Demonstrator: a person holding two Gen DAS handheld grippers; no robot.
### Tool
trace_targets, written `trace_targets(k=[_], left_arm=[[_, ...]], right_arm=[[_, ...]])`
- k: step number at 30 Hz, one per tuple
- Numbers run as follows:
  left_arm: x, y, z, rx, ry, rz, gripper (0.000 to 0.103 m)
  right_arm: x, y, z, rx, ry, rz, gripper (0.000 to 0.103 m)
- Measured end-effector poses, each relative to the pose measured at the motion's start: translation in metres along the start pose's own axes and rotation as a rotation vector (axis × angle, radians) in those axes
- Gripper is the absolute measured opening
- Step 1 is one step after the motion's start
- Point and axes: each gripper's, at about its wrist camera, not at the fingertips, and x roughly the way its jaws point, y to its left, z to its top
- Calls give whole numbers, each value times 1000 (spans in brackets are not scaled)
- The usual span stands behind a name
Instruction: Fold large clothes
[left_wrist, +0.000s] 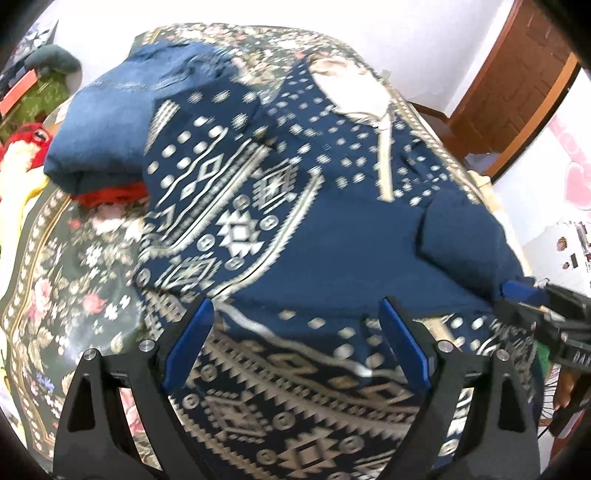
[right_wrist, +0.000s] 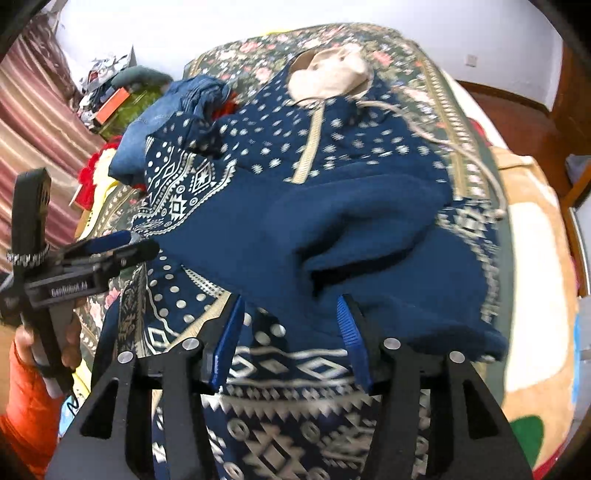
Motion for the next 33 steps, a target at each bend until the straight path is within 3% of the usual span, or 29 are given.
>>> trace_targets(k=[7, 13, 19, 23, 25, 30, 33], left_arm=[[-1, -59, 31, 97, -8, -62, 91], [2, -131, 47, 246, -20, -109, 91], [23, -189, 36, 431, -27, -60, 90], [47, -211, 24, 529, 12, -44, 60], [59, -214, 23, 540, 36, -34, 52], [85, -206, 34, 498, 103, -43, 48], [88, -201, 41, 470, 110, -49, 38]], right_arm=[[-35, -48, -11, 116, -113, -109, 52], [-48, -97, -18, 224, -141, -219, 52], [-39, -116, -22, 262, -130, -238, 52], [-22, -122, -26, 266, -90, -225, 52], [-8, -123, -26, 266, -59, -221, 52], [12, -120, -31, 250, -14, -222, 52], [13, -116, -32, 221, -15, -235, 52]])
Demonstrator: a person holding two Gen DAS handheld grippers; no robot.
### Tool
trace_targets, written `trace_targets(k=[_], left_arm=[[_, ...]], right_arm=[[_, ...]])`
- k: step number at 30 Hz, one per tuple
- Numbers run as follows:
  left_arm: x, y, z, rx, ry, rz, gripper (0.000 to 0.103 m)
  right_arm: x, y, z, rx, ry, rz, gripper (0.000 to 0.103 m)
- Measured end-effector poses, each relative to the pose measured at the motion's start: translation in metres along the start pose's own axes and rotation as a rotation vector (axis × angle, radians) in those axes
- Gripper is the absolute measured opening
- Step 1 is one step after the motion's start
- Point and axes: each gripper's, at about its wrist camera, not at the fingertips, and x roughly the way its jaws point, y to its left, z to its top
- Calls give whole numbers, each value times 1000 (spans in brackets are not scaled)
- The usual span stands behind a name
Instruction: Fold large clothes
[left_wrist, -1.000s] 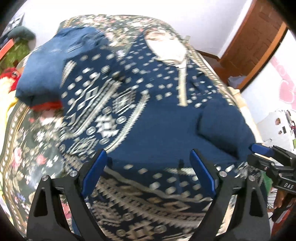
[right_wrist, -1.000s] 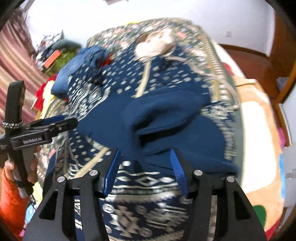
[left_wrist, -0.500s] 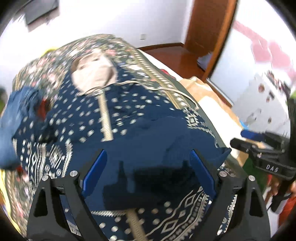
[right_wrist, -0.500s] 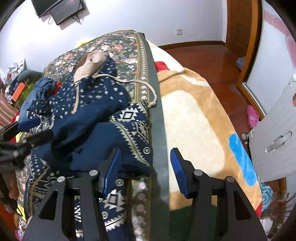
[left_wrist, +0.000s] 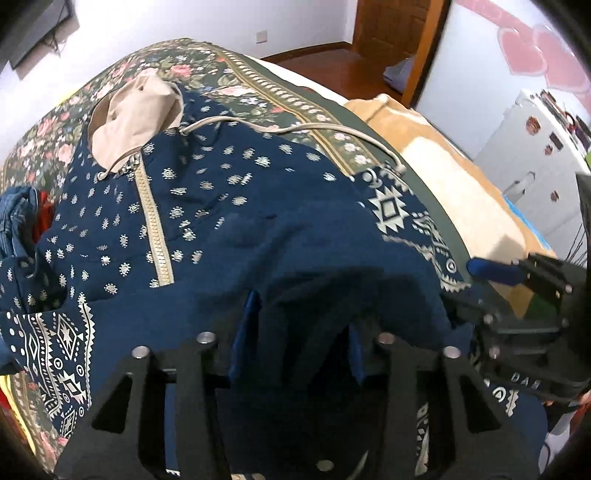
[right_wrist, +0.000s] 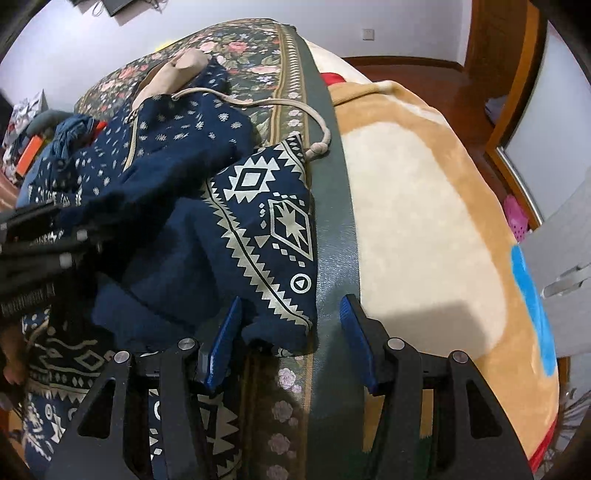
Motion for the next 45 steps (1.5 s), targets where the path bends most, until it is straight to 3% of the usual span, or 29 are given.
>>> trace_targets(k=[2, 3, 10, 14, 18, 20, 25, 29, 33, 37, 42, 45], left_arm=[[-4, 6, 3, -7, -9, -4, 15], [-8, 8, 4, -7, -18, 0, 11], [-81, 43, 2, -112, -197, -44, 8], [-113, 71, -18, -195, -262, -60, 8], [-103, 101, -50, -300, -221, -55, 9], [-91, 121, -72, -377, -180, -63, 16], [-66, 171, -131, -630, -126, -157, 25], [-63, 186, -161, -718, -146, -202, 27], [-66, 182, -162, -682, -144, -167, 27], [-62, 184, -154, -667, -136, -201, 27], [-41, 203, -143, -769, -131, -309, 28], [-32, 209, -135, -810, -138, -324, 28]], right_arm=[[0, -1, 0, -1, 2, 2, 52], [0, -1, 0, -1, 4, 3, 52], [-3, 1, 2, 12, 18, 38, 52], [-4, 10, 1, -28, 8, 28, 52], [-3, 14, 0, -40, 12, 35, 52], [-2, 13, 1, -41, 16, 41, 52], [0, 10, 1, -21, 27, 61, 52], [-1, 13, 0, -28, 26, 43, 52], [-2, 16, 1, -28, 26, 15, 52], [-6, 15, 1, -13, 26, 5, 52], [-19, 12, 2, 11, 8, -7, 52], [-30, 9, 5, 25, -18, -6, 53]])
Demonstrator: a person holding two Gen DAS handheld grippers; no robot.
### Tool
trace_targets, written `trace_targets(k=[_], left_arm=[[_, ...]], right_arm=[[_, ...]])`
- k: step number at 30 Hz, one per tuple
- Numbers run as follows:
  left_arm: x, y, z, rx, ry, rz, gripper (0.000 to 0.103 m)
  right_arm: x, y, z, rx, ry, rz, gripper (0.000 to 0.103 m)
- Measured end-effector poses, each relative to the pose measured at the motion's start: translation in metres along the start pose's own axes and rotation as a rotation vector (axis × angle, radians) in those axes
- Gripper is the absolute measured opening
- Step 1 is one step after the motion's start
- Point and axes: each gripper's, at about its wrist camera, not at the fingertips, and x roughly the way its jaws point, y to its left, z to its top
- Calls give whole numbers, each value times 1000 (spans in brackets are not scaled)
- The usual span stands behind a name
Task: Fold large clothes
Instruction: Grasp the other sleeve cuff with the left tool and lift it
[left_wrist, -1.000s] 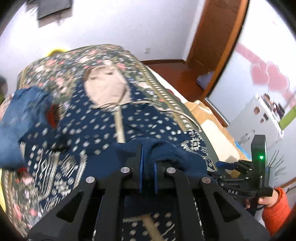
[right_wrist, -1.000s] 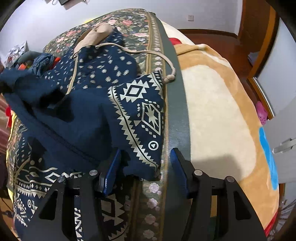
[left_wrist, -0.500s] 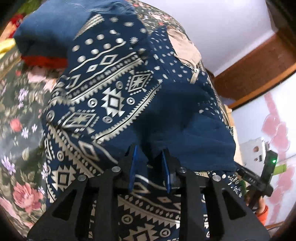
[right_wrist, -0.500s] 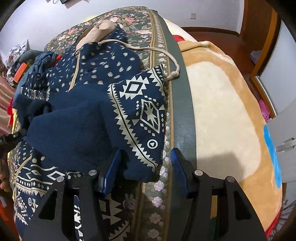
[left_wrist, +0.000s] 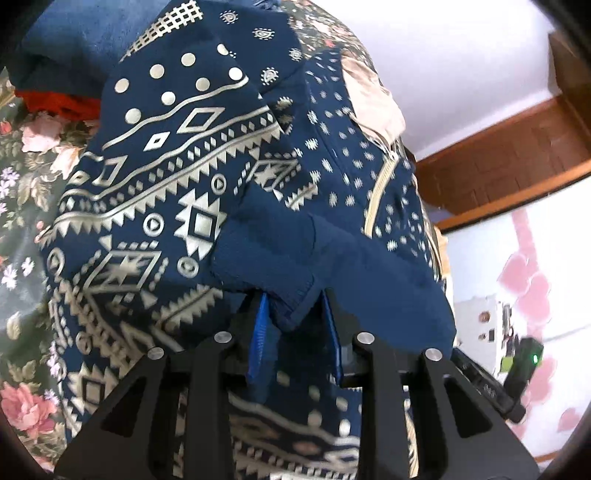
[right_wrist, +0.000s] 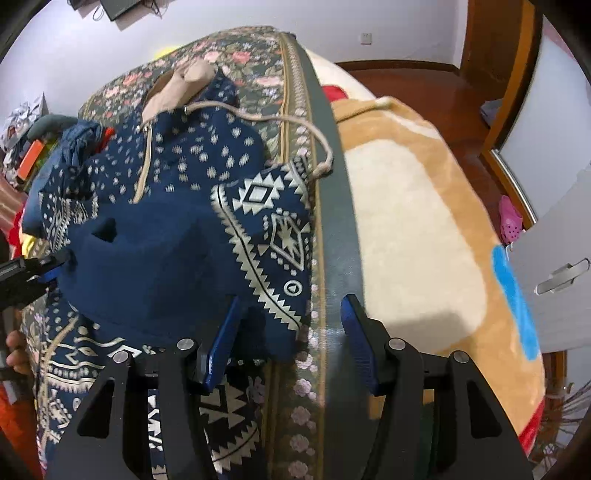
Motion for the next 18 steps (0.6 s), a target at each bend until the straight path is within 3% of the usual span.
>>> trace_targets(k=[5, 7, 10, 15, 18], left_arm=[[1, -44, 4, 161, -81, 143, 16], [-6, -68, 7, 227, -122, 159, 15], [-31, -116, 15, 328, -214, 129, 15], [-85, -194, 31, 443, -352, -3, 14], [-119, -229, 31, 509, -431, -37, 14]], right_arm=[[-17, -12, 7, 47, -50, -2, 53], [-21, -16, 10, 67, -61, -1, 53], [-24, -17, 15, 76, -72, -3, 53], [-32, -8, 23, 64, -108, 20, 53], [-38, -1, 29, 66, -136, 53, 53]])
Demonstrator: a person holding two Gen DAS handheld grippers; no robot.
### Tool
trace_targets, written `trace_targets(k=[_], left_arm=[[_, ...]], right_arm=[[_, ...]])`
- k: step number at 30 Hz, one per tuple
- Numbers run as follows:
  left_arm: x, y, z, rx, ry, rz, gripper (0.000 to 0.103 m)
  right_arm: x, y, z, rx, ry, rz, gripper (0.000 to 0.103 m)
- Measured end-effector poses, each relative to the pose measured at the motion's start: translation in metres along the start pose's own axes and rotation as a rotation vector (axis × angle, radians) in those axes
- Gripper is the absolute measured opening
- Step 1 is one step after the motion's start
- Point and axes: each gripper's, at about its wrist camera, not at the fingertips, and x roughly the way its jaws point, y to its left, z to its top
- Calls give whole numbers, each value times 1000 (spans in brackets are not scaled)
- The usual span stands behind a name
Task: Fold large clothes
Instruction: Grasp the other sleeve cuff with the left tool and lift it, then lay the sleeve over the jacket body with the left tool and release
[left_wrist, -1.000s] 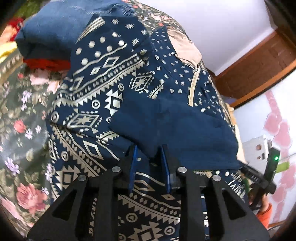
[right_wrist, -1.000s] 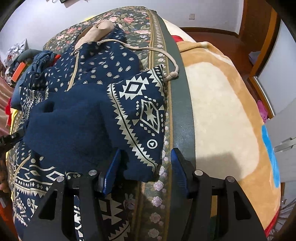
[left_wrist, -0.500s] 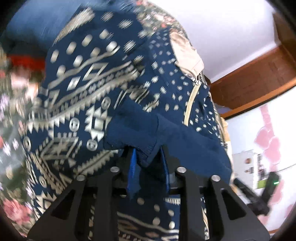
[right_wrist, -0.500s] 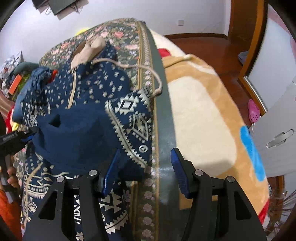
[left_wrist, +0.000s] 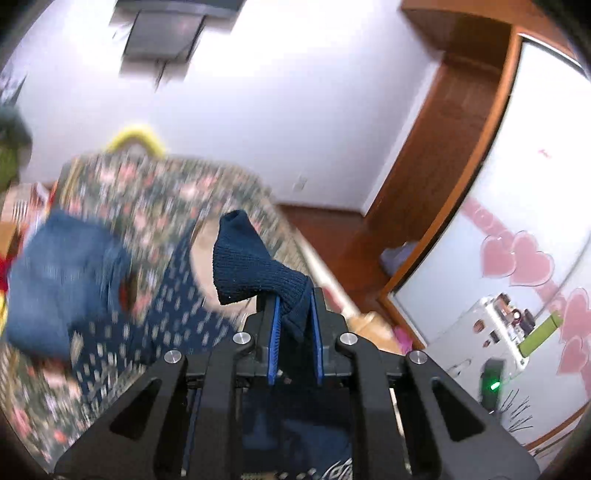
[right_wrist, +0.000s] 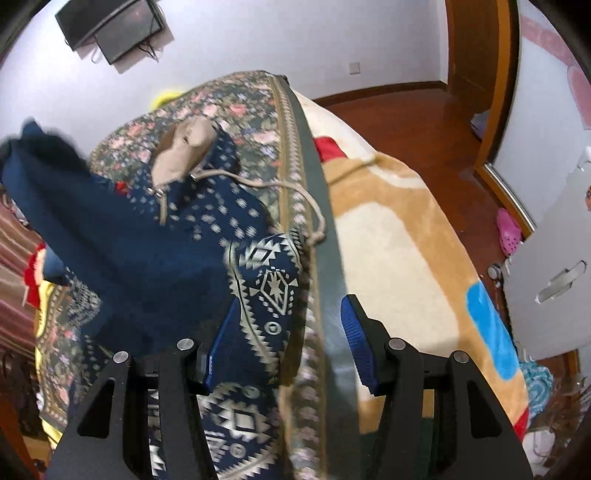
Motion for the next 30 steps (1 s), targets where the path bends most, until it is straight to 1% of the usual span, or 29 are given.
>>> trace_targets(k=[3, 6, 9, 10, 12, 15, 16, 17, 19, 23, 24, 27, 30], left_arm=[[-24, -17, 17, 53, -71, -8, 14], [-41, -17, 17, 65, -104, 1, 14], [-45, -3, 4, 80, -105, 70, 14], [-44, 5, -2, 89, -93, 98, 14], [-42, 20, -15, 97, -57, 145, 14], [-38, 52, -40, 95, 4, 209, 14], [-37, 62, -48, 93, 27, 229, 14], [-33, 77, -59, 86, 67, 254, 14], [-24, 101, -77, 54, 132, 300, 14], [-9, 144, -113, -13, 248, 345, 16], [-6, 153, -124, -33, 274, 353, 17], [4, 172, -159, -76, 351, 373, 22], [14, 184, -189, -93, 422, 406, 39]], right_arm=[[-1, 9, 4, -7, -12, 31, 53], [9, 20, 4, -35, 9, 46, 53], [25, 30, -2, -69, 57, 53, 53], [32, 33, -5, -81, 81, 52, 53], [43, 37, -11, -99, 122, 50, 53], [51, 43, -19, -119, 152, 42, 53], [54, 44, -21, -125, 159, 38, 53], [55, 44, -22, -127, 163, 34, 53], [56, 44, -22, -126, 168, 28, 60], [57, 46, -21, -132, 175, 24, 62], [58, 48, -22, -124, 172, 9, 63], [59, 51, -24, -133, 174, -2, 64], [60, 51, -24, -138, 174, -11, 65]])
